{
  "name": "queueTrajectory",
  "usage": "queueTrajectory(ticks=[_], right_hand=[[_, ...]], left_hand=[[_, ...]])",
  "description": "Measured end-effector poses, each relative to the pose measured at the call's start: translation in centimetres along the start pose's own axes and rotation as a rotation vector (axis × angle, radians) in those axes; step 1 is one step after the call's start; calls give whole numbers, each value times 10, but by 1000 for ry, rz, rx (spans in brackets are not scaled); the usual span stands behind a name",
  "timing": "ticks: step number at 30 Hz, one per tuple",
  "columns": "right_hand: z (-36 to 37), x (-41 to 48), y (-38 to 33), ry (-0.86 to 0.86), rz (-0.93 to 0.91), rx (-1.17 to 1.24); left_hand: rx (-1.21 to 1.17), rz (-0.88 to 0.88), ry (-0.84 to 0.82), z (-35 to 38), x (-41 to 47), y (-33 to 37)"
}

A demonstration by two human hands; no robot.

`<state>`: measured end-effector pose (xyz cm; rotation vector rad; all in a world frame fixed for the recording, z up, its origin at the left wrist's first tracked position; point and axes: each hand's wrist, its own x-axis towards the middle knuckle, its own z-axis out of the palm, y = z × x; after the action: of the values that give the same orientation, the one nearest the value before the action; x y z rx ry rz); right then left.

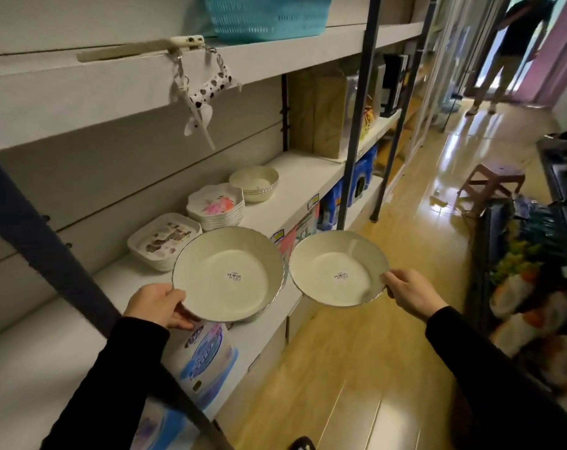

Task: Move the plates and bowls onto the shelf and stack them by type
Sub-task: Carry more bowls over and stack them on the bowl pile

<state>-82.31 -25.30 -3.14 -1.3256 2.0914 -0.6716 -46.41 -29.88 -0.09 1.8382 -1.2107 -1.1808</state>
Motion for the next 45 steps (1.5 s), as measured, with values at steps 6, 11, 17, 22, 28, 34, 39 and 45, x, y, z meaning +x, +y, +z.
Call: queueTrajectory(ticks=[6,11,17,22,28,34,39,45], right_hand=[[-8,116,-31,-69,-34,2],[-5,189,-55,-121,-69,67],[3,273,-83,-199,-124,79],[19,361,-116,-286,-265,25],[41,457,-165,-428,-426,-78],[69,519,-194,-559,-503,-192],[92,541,-196,-641,-537,-284],[102,549,-198,-703,-557,-364]], left_hand=[[-95,-9,73,19,64,46],[-145,-33,128,33,104,77],[-177,-94,228,48,140,96],[-211,-147,377,62,171,102],[-328,-217,546,96,199,125],[-425,-237,650,132,219,145],[-466,-275,691,154,234,153],[-499,-281,735,178,248,165]])
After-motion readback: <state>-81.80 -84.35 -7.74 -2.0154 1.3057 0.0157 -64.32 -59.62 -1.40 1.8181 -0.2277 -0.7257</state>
